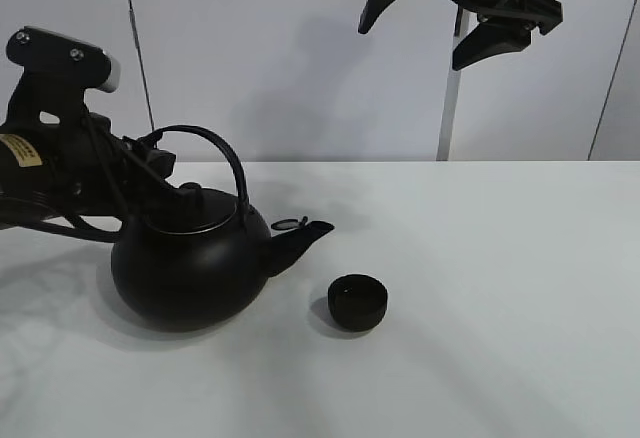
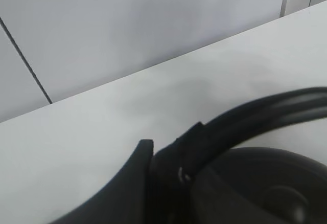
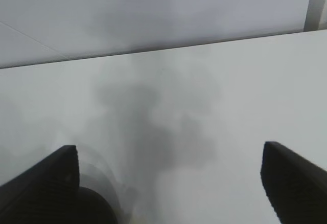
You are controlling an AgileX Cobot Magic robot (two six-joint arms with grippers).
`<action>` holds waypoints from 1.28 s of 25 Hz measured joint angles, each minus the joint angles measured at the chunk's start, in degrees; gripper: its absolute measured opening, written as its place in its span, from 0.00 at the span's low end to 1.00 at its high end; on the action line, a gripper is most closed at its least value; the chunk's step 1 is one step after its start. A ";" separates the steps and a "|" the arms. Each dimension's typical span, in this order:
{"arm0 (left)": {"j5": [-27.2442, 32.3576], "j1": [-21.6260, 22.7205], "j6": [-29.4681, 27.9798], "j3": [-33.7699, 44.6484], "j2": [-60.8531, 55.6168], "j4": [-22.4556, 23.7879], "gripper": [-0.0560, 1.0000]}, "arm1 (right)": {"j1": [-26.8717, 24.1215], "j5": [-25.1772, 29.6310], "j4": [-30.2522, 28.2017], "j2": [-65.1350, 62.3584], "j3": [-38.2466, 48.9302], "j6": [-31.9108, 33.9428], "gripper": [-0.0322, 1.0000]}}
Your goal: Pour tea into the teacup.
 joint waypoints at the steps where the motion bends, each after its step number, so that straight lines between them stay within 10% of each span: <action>1: -0.06 0.00 -0.15 0.19 0.00 0.00 0.15 | 0.00 0.00 0.00 0.00 0.00 0.00 0.67; 32: -3.92 0.00 -7.66 2.85 -0.21 1.32 0.25 | 0.00 0.00 0.00 0.00 0.00 0.00 0.67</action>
